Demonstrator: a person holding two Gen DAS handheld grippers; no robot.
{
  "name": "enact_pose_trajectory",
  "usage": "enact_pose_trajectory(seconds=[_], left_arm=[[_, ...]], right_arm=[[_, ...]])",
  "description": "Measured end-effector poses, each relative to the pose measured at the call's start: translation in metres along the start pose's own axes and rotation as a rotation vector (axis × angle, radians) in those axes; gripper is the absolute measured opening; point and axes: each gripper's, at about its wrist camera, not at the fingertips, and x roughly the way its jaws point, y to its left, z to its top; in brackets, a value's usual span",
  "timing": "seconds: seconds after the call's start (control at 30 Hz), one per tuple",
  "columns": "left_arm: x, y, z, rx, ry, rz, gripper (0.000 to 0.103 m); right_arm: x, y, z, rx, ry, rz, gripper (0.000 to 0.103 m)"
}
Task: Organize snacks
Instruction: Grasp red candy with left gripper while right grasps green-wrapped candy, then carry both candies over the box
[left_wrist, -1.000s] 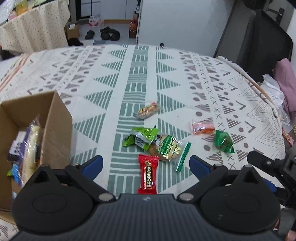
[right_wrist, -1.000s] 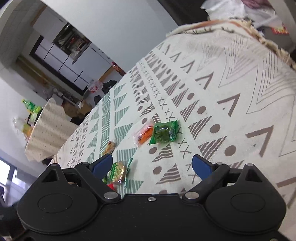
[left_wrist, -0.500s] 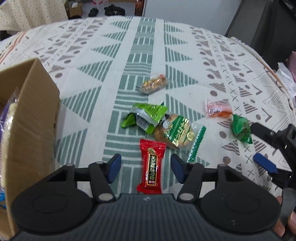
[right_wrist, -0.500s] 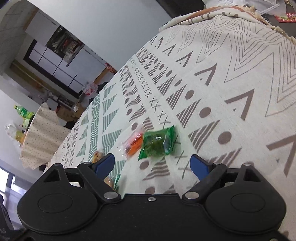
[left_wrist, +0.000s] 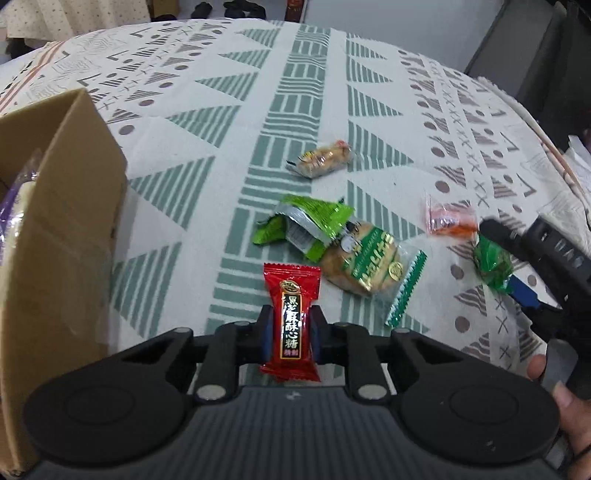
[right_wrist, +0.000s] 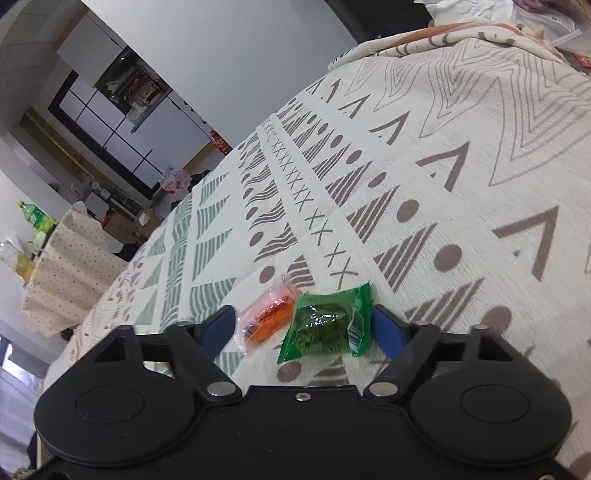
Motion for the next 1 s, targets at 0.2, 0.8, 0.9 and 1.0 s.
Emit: enact_pose_trajectory(seconds=[0.2, 0.8, 0.9, 1.0], left_arm=[[-0.013, 0.008, 0.003, -0.032, -0.038, -0.005, 0.019], [-0.1, 0.034, -0.004, -0.05, -0.194, -0.054, 0.019], [-0.11, 0.04, -0.002, -0.058, -0.214, -0.069, 0.019], [-0.119, 0.048, -0.002, -0.083, -0.234, -0.074, 0.019]], right_arm=[[-0.008, -0.006, -0.002, -0.002, 0.028, -0.018, 0.037], [-0.091, 0.034, -0.013, -0.011, 0.007, 0.093, 0.037], [-0.102, 0.042, -0.015, -0.021, 0.0, 0.093, 0.037], [-0.11, 0.052, -0.017, -0.037, -0.002, 0.1, 0.037]])
